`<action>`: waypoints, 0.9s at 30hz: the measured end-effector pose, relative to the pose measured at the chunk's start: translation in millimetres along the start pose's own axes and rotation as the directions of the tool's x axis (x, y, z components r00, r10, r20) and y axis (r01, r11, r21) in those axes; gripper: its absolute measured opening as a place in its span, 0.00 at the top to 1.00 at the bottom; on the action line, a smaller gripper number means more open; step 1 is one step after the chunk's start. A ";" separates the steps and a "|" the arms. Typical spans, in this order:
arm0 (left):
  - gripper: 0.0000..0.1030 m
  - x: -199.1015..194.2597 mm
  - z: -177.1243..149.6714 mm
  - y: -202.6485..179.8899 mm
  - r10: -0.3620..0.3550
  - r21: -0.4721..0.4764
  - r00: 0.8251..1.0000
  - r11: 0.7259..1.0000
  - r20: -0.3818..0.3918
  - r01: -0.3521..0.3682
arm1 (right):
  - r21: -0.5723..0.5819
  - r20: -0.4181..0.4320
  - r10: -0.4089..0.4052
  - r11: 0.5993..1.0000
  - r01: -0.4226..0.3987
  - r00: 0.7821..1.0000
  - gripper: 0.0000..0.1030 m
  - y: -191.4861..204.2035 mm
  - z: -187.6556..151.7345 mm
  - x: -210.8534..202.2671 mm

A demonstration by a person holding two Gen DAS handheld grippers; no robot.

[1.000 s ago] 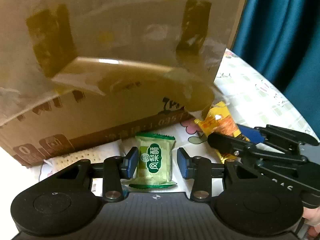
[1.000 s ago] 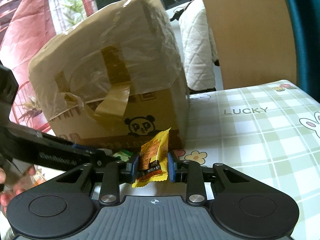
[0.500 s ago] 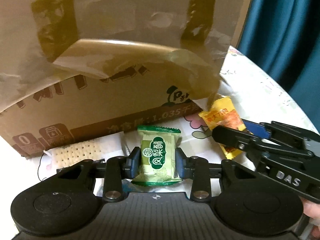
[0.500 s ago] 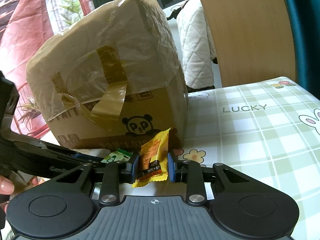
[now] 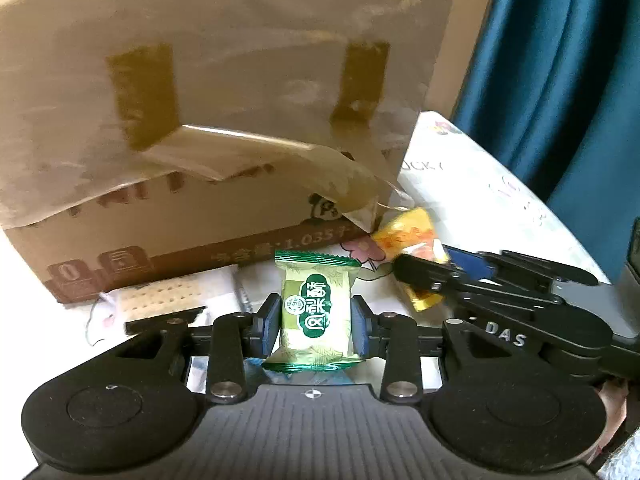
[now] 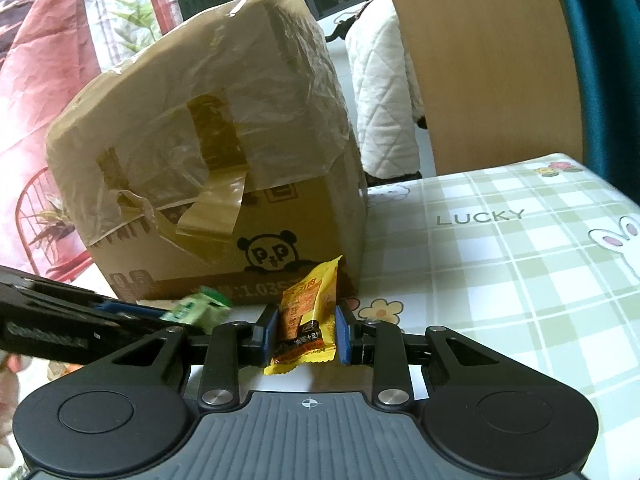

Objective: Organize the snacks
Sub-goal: 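Carry both packets over the box and open both tools to release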

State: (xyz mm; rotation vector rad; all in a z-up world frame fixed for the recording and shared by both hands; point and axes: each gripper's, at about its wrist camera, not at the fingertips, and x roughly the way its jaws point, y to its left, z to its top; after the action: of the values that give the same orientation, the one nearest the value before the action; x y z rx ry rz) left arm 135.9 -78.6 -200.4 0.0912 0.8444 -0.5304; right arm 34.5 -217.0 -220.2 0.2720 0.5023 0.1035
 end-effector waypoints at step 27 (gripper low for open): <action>0.62 -157.7 86.4 58.7 0.023 -0.038 0.892 0.999 0.451 -0.007 | -0.147 0.221 0.126 0.985 -0.094 0.967 0.74 78.1 179.1 -48.4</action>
State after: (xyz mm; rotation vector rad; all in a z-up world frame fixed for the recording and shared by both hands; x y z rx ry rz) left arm 138.0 12.7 -34.8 -0.0581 0.3952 -0.4951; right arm 77.3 -191.6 -25.2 0.1759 0.2483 0.2112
